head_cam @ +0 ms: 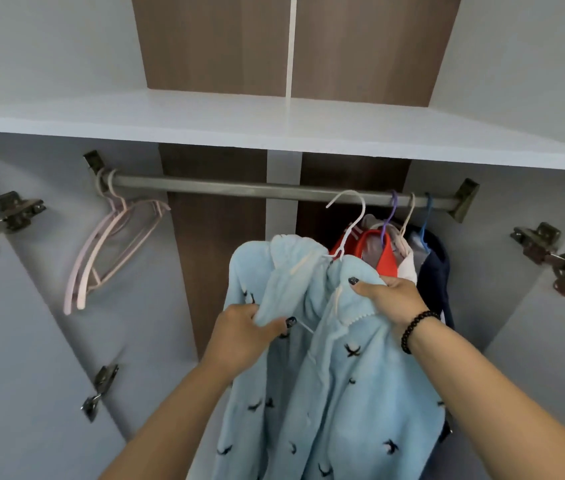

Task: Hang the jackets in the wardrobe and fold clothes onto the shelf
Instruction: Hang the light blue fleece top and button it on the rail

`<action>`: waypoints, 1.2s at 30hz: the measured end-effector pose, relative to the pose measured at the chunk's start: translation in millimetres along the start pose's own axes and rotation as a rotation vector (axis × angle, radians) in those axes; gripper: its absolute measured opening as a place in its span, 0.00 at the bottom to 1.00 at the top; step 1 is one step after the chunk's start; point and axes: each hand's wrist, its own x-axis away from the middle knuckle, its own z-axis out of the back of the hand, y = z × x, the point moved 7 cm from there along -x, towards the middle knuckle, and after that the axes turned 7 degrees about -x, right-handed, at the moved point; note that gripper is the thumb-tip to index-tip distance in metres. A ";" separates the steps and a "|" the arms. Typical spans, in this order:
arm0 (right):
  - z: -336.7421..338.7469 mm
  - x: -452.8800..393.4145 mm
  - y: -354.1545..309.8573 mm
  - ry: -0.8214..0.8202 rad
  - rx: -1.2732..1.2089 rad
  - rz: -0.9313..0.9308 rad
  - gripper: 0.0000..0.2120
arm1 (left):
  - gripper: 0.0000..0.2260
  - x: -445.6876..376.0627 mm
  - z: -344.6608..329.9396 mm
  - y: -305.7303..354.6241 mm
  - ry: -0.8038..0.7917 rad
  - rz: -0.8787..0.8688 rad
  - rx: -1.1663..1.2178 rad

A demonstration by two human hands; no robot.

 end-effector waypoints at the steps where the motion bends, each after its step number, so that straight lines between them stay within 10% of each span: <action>1: 2.3 -11.2 -2.2 0.002 -0.011 -0.003 0.15 | 0.19 -9.6 -3.7 2.7 0.019 -0.011 0.000; 12: 11.8 -102.7 -6.4 -0.007 -0.073 -0.065 0.13 | 0.01 -87.2 -71.2 13.1 0.006 -0.060 0.060; 28: 19.9 -106.6 10.7 -0.068 0.320 0.152 0.09 | 0.01 -116.3 -162.0 -5.5 -0.199 -0.138 0.014; 33: 31.0 -90.3 10.3 -0.012 0.469 0.301 0.16 | 0.20 -117.1 -200.0 -5.0 -0.477 -0.195 0.058; 36: 31.1 -81.6 13.8 0.015 0.508 0.366 0.21 | 0.16 -127.7 -202.1 -14.7 -0.347 -0.178 -0.005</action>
